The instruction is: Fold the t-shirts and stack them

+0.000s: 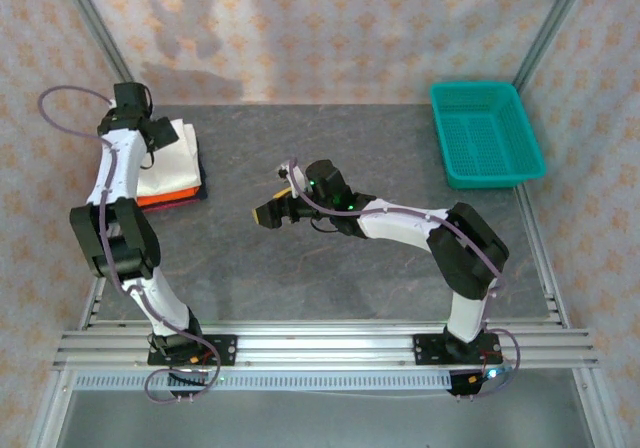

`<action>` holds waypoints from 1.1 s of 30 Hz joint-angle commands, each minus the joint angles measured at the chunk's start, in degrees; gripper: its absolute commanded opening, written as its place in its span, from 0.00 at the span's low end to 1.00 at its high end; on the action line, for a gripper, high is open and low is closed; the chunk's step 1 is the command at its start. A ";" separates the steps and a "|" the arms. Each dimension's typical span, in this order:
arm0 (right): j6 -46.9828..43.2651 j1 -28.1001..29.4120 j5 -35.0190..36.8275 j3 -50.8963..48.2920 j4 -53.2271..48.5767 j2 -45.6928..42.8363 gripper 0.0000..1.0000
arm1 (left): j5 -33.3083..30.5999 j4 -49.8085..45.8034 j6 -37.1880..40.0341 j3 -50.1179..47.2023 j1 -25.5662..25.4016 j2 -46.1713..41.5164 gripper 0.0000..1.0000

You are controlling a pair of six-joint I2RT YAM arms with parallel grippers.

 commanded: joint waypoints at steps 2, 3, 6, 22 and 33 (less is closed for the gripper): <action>0.08 0.14 -0.11 0.87 2.24 -0.12 0.95 | 1.75 0.85 -5.43 -4.15 1.82 3.05 0.96; 0.07 0.19 -0.23 0.83 2.24 0.01 0.95 | 1.93 0.76 -5.57 -4.44 2.19 3.57 0.96; 0.25 0.19 -0.76 1.08 2.15 0.34 0.95 | 2.64 0.66 -5.56 -4.81 3.87 4.69 0.98; 0.77 0.20 -1.54 2.60 2.58 1.42 0.94 | 4.16 -0.57 -0.26 -2.53 0.37 -1.58 1.00; 1.34 0.15 -1.27 1.38 3.36 0.90 0.94 | 3.18 -7.23 2.66 14.71 0.24 15.14 0.95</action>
